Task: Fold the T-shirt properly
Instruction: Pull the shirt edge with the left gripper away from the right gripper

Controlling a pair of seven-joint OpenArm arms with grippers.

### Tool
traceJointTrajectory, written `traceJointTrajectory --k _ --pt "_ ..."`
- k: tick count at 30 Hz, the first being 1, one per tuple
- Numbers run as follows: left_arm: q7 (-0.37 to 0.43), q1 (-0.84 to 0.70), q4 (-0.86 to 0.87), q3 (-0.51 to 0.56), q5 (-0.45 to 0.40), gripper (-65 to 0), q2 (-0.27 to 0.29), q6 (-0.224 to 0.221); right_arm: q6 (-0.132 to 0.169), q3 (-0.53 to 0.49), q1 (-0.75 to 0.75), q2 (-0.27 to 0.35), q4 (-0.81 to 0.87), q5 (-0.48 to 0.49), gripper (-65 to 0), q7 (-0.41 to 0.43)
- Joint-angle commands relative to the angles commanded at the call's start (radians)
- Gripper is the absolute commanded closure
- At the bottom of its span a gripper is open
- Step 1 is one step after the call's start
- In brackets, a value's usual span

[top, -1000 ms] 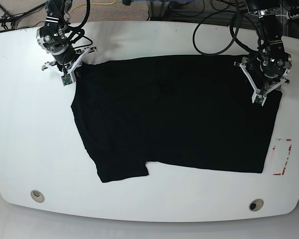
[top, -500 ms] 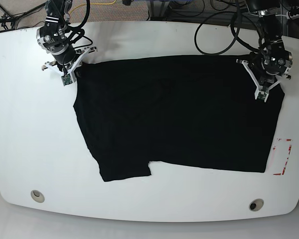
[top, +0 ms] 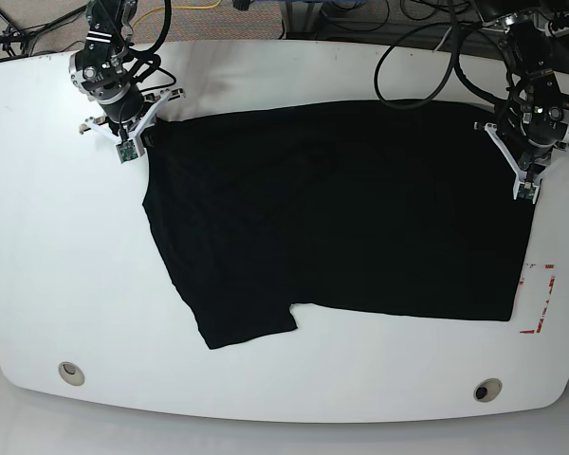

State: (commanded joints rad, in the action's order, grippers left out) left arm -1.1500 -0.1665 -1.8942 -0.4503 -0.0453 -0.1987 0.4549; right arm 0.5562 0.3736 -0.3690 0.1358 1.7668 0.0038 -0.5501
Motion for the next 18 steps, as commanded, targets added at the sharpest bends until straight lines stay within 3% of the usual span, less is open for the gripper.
traceJointTrajectory --k 8,18 --pt "-0.003 0.035 0.008 -0.094 -0.003 0.0 0.0 0.0 0.0 0.0 0.0 0.0 0.0 0.0 0.0 0.0" --pt "-0.003 0.078 0.011 -0.097 -0.003 0.0 -0.012 0.0 0.0 0.044 0.002 0.0 -0.002 0.0 0.0 0.0"
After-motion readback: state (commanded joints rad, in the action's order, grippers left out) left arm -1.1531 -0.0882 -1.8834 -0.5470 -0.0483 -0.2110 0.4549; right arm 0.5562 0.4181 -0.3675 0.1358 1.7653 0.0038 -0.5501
